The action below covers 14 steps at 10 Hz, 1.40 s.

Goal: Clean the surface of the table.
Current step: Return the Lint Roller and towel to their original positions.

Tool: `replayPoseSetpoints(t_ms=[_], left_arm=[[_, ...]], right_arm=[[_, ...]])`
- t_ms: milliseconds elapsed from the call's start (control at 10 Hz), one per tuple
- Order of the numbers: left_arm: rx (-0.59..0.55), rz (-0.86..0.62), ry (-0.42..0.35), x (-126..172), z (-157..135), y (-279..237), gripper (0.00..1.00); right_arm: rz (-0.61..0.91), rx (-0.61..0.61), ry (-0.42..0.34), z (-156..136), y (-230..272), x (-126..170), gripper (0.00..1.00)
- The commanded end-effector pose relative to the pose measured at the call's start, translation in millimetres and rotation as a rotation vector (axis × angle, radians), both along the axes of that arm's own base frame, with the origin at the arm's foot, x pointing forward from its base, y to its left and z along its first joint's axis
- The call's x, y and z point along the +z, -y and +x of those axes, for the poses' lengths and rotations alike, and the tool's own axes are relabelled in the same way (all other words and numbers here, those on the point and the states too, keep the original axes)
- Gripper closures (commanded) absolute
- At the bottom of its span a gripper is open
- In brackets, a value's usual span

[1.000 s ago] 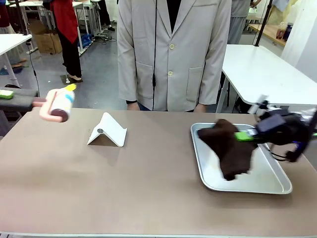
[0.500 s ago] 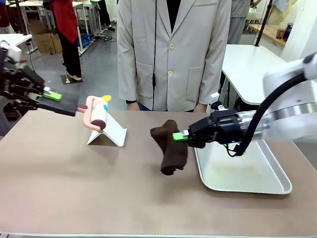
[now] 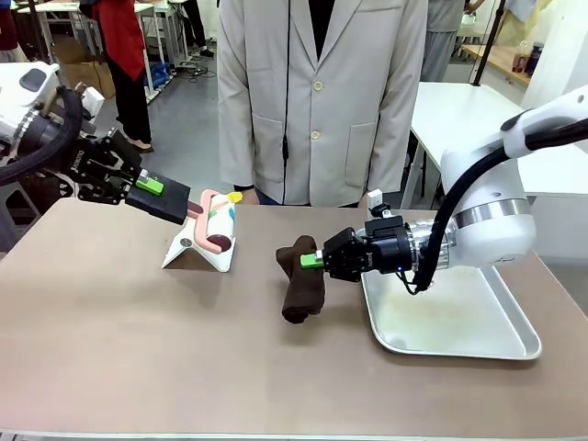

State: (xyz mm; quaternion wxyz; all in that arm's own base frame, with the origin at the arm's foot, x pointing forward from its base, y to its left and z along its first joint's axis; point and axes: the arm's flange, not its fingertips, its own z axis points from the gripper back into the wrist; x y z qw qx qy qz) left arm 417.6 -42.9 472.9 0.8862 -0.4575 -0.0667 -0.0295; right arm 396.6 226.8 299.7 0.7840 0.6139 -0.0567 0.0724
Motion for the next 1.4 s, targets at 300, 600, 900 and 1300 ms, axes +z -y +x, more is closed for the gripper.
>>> replayPoseSetpoints(t_ms=[300,600,900,1300], left_arm=[[0.011,-0.006,0.003,1,-1,-5,0.78],[-0.064,0.132,-0.009,9,35,11,0.78],[-0.034,0.255,-0.026,10,79,38,0.78],[-0.032,0.398,-0.124,2,119,65,0.78]], right_arm=[[-0.062,0.032,-0.001,-1,7,11,0.90],[-0.156,-0.085,-0.027,21,0,37,0.90],[-0.288,-0.206,-0.076,40,-19,38,0.90],[-0.347,-0.206,-0.086,50,-31,22,0.90]])
